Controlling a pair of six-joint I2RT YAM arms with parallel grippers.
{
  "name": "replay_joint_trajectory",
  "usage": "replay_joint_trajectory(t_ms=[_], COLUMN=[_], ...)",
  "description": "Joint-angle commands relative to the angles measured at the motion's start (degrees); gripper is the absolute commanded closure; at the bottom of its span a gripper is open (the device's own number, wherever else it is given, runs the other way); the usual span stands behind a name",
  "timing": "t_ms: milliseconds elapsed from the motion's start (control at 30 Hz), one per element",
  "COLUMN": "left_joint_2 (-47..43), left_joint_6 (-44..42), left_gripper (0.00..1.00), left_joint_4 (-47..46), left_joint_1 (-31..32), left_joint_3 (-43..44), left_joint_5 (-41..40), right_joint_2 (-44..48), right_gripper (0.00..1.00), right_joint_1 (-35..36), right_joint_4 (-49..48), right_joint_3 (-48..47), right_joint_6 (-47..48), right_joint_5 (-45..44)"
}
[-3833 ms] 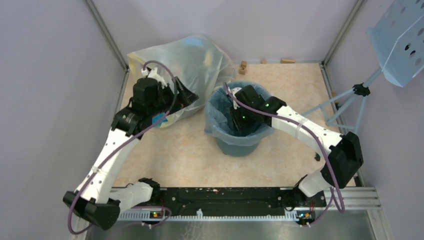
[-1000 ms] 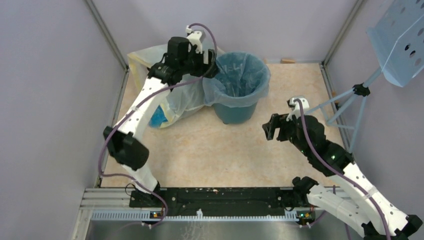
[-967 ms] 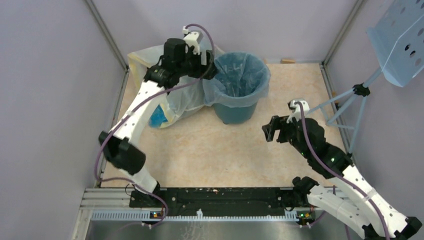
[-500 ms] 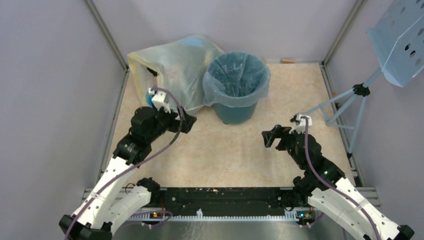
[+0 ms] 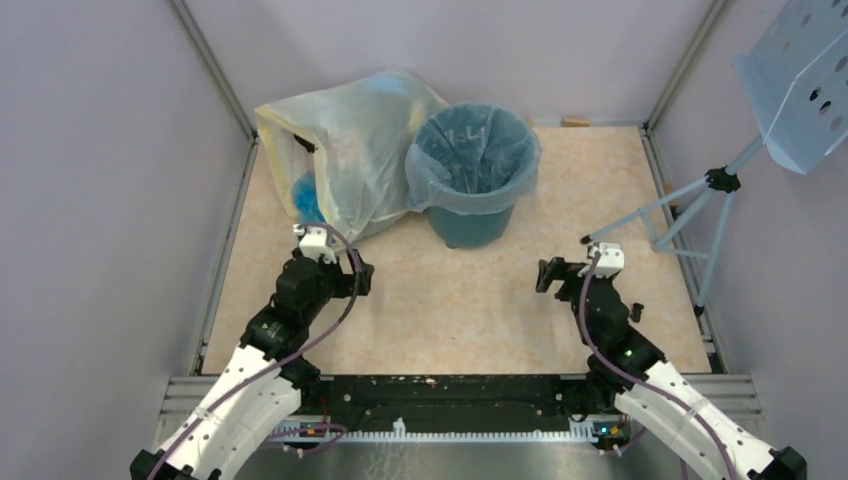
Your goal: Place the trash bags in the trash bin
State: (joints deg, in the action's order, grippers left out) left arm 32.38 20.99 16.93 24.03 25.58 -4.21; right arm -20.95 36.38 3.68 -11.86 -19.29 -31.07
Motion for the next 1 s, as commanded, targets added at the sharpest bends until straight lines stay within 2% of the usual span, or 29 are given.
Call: replay_joint_trajectory(t_ms=[0,67,200,300,400,500,567,667,733,767,833,900,967], left_joint_2=[2.5,4.9,11.2,17.0,22.6,27.1,29.6,32.7,33.9,34.6,36.7,39.1,42.4], left_joint_6=[-7.1,-9.4,-14.2,-16.0,-16.1,-17.1,-17.3,-17.3,-18.0,-18.8,-20.3,-22.2,-23.8], left_gripper=[0.01,0.01,0.01,0.01,0.01,0.01,0.01,0.01,0.01,0.01,0.01,0.01,0.01], left_joint_4=[-7.6,-10.9,-20.8,-27.5,-33.7,-39.9,-43.0,-47.5,-52.3,-55.0,-60.6,-60.2,-64.1], left_joint_1=[-0.1,-0.1,-1.4,-5.9,-10.7,-13.2,-14.6,-16.6,-18.1,-18.8,-19.6,-20.0,-20.4], left_joint_3=[-1.3,-2.4,-4.3,-4.9,-6.1,-7.4,-7.8,-8.9,-10.8,-11.7,-13.4,-11.4,-10.4], left_joint_5=[-7.8,-9.2,-11.4,-10.2,-8.0,-6.8,-6.7,-5.8,-4.0,-2.6,-0.5,1.1,3.5], right_joint_2=[-1.9,-4.6,-17.7,-27.8,-38.6,-49.9,-55.1,-63.5,-61.8,-63.0,-62.1,-62.6,-62.5], right_gripper=[0.06,0.06,0.06,0.06,0.07,0.07,0.05,0.04,0.04,0.04,0.04,0.04,0.04], right_joint_1=[-4.4,-9.6,-21.1,-28.7,-30.6,-30.7,-30.9,-32.1,-32.3,-32.4,-32.4,-32.4,-32.4], right_joint_4=[-12.9,-20.0,-30.5,-43.6,-52.3,-62.9,-66.7,-81.0,-73.5,-75.3,-72.9,-74.5,-73.9], right_joint_3=[2.9,4.3,2.5,3.8,2.8,2.1,1.6,4.3,1.9,2.0,1.6,1.8,1.7], right_joint_6=[4.9,6.5,14.9,13.1,17.0,18.9,21.5,20.7,20.4,20.6,20.5,20.5,20.4], right_joint_5=[-5.3,-1.1,10.2,15.2,17.4,20.0,20.6,20.4,21.1,21.4,21.5,21.3,21.4])
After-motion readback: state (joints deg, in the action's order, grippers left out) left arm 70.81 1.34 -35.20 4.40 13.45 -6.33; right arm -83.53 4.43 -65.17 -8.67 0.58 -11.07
